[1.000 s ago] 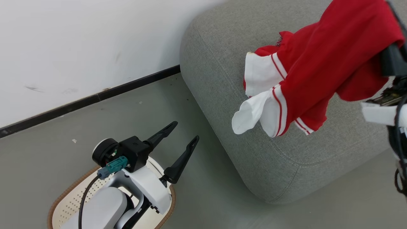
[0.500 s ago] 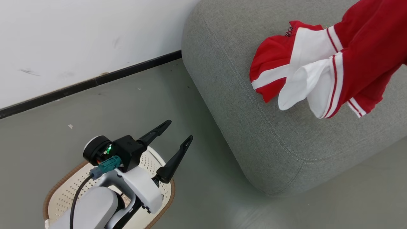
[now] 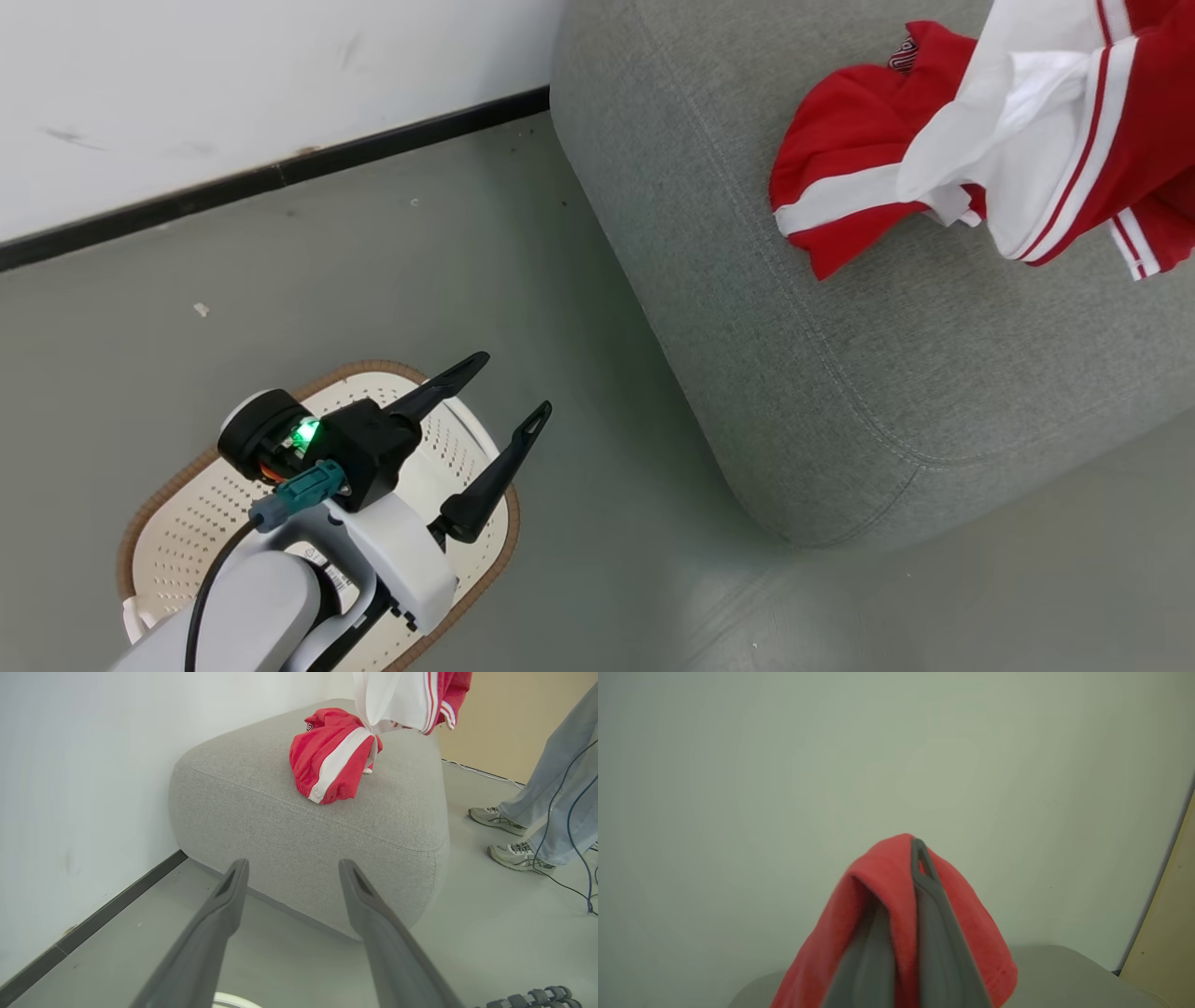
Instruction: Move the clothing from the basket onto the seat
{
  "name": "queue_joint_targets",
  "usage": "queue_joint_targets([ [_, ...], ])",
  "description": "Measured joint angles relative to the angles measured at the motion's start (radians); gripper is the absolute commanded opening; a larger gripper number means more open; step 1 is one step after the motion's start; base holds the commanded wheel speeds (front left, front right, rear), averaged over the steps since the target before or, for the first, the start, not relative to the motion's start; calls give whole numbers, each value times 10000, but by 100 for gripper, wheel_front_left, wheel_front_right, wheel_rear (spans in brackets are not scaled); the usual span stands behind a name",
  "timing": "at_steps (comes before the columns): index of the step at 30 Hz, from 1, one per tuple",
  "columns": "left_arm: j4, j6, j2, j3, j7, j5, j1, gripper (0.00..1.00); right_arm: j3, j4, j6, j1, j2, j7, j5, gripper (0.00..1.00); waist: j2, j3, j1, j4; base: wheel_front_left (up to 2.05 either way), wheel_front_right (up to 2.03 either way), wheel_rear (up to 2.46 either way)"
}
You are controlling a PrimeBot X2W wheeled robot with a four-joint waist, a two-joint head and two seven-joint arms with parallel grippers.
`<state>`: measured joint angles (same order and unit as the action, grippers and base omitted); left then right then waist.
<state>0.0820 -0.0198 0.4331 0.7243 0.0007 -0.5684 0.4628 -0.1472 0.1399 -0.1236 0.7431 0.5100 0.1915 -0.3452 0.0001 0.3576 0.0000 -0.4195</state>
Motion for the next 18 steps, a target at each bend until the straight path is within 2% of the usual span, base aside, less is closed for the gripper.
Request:
queue_joint_targets([
  [8,433,0,278,-42,161,81,1,100,489,807,0,472,374,-349,648,0,0,572,0,216,0,0,0],
  [18,1241,-31,602,-290,174,180,247,100,861,1789,0,865,121,-454,1131,0,0,1404,0,542,0,0,0],
])
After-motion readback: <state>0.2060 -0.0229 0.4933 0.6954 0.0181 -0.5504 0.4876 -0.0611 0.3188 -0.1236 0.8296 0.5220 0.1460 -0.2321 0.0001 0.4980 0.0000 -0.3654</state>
